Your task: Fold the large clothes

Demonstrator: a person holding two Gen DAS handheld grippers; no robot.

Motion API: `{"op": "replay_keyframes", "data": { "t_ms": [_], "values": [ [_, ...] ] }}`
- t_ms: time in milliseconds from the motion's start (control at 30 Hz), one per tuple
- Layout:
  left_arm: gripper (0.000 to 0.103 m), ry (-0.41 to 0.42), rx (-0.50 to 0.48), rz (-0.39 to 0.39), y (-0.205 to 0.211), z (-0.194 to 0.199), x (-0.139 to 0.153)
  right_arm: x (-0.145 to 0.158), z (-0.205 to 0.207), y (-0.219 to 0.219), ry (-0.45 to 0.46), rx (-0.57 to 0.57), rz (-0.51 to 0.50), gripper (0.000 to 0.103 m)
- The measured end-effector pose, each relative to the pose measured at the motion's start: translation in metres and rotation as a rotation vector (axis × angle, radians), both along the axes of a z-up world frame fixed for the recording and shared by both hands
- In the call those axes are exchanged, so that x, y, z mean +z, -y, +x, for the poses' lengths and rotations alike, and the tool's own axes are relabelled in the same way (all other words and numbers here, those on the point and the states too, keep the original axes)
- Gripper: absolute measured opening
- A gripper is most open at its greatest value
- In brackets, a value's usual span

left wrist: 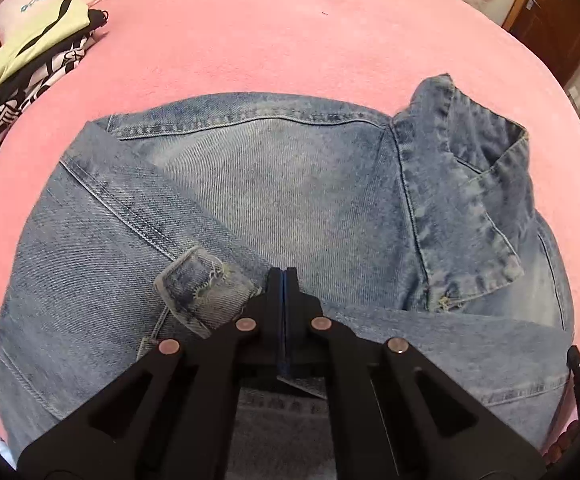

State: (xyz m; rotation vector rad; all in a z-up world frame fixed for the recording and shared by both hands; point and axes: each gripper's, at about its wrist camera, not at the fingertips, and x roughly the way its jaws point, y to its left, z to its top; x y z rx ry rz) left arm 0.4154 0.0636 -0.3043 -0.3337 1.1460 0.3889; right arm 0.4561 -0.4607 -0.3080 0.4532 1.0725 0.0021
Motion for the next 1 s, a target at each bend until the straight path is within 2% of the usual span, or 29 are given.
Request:
{"op": "replay_keyframes", "data": {
  "t_ms": [100, 233, 300, 367, 467, 667, 733, 800, 900, 1000],
  "values": [
    [0.000, -0.005, -0.034, 0.016, -0.001, 0.002, -0.007, -0.002, -0.002, 0.003, -0.007, 0.020, 0.004, 0.000],
    [0.000, -0.018, -0.076, 0.008, -0.006, 0.010, -0.002, 0.004, 0.003, -0.005, -0.010, 0.096, -0.048, 0.000],
    [0.000, -0.002, -0.076, 0.031, -0.011, 0.007, 0.010, 0.013, 0.002, -0.008, -0.014, 0.107, -0.071, 0.000],
    [0.000, 0.067, -0.071, -0.014, -0.016, -0.003, 0.032, 0.026, -0.002, -0.009, -0.016, 0.105, -0.073, 0.000],
    [0.000, 0.109, -0.078, -0.018, -0.013, -0.022, 0.061, 0.046, -0.018, -0.009, -0.006, 0.095, -0.048, 0.000],
    [0.001, 0.085, -0.091, -0.018, -0.007, -0.064, 0.094, 0.082, -0.067, -0.024, -0.003, 0.093, 0.009, 0.004],
    [0.001, 0.073, -0.087, -0.036, -0.008, -0.079, 0.102, 0.090, -0.087, -0.030, -0.025, 0.104, 0.019, 0.011],
    [0.001, 0.063, -0.075, -0.036, -0.003, -0.094, 0.107, 0.098, -0.107, -0.035, -0.034, 0.114, 0.029, 0.034],
    [0.001, 0.044, -0.059, -0.006, -0.002, -0.119, 0.119, 0.109, -0.141, -0.053, -0.035, 0.126, 0.034, 0.054],
    [0.001, -0.016, -0.082, 0.002, -0.002, -0.141, 0.120, 0.117, -0.171, -0.067, -0.048, 0.133, 0.036, 0.061]
  ]
}}
